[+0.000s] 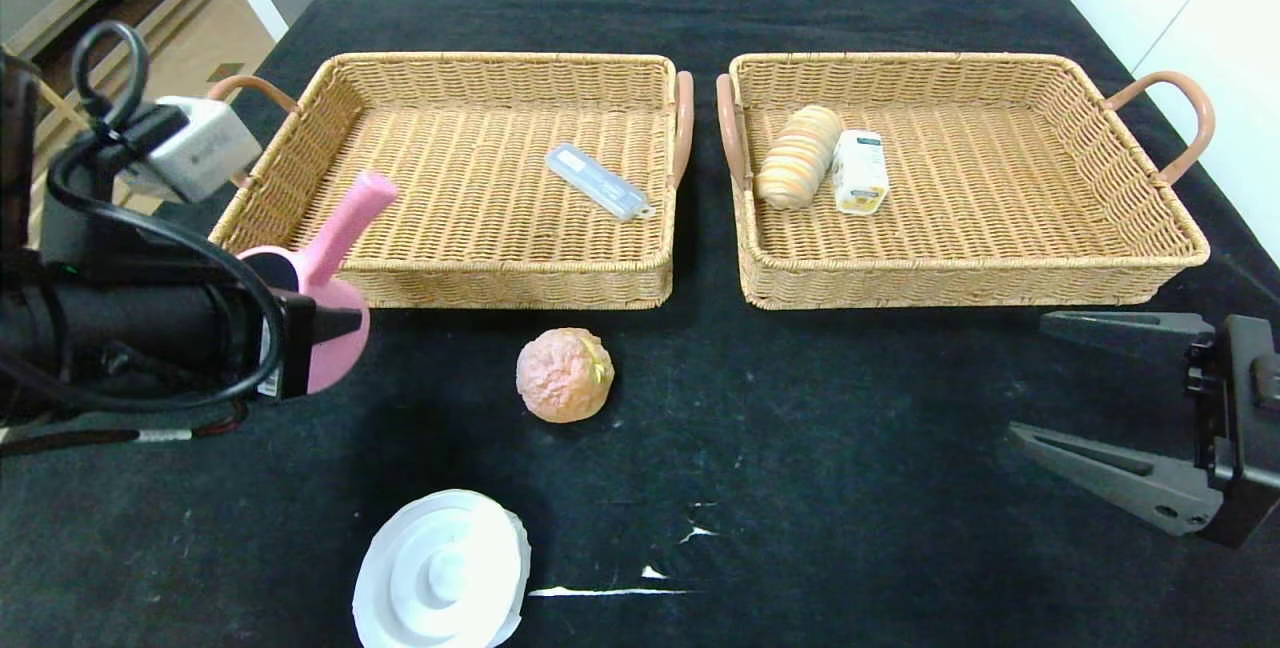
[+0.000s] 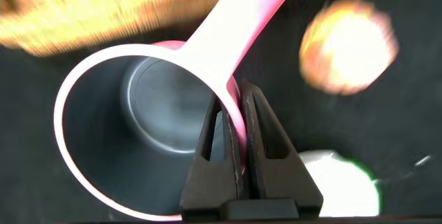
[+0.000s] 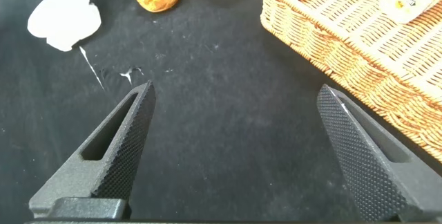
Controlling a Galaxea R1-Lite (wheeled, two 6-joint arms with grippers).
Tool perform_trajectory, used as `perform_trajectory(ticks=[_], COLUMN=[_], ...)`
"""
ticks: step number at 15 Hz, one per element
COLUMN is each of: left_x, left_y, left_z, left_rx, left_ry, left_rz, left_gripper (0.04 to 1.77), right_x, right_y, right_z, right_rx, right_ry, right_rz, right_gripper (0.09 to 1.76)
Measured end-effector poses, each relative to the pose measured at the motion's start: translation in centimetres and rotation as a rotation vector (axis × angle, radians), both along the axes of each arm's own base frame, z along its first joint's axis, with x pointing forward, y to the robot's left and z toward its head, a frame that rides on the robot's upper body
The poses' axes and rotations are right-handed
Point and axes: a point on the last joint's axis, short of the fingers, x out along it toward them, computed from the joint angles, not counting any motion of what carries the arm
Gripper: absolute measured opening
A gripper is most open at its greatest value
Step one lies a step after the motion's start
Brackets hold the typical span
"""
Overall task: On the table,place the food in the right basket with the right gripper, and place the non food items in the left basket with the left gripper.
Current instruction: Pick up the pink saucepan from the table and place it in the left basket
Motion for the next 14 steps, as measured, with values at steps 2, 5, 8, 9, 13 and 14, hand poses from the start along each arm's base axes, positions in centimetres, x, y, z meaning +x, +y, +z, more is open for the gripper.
perform_trajectory(ticks=[2, 5, 8, 9, 13, 14], left_x=[0.2, 1.8, 4.6, 5.6, 9.3, 10.0], left_y=[0.0, -0.4, -1.4, -1.8, -3.0, -3.3], left_z=[2.0, 4.6, 6.2, 6.6, 6.5, 6.5], left_rx=[-0.034, -0.082, -0.102, -0.105, -0.105, -0.106], left_ry=[-0.063, -0.138, -0.179, -0.189, -0.187, -0.188], left_rz=[0.009, 0.017, 0.016, 0.013, 0.006, 0.007], left_gripper=[0.17, 0.17, 0.17, 0.17, 0.17, 0.17], right_x=[0.0, 0.1, 0.0, 0.0, -0.1, -0.1], right_y=[0.1, 0.1, 0.0, 0.0, -0.1, -0.1], right_z=[-0.1, -0.1, 0.1, 0.1, 0.1, 0.1], right_rx=[-0.001, -0.001, 0.001, 0.001, 0.000, 0.000], right_ry=[0.003, 0.003, -0.003, -0.004, -0.007, -0.007], right_rz=[0.004, 0.004, 0.002, 0.002, 0.002, 0.002], right_gripper=[1.71, 1.71, 1.71, 1.71, 1.71, 1.71])
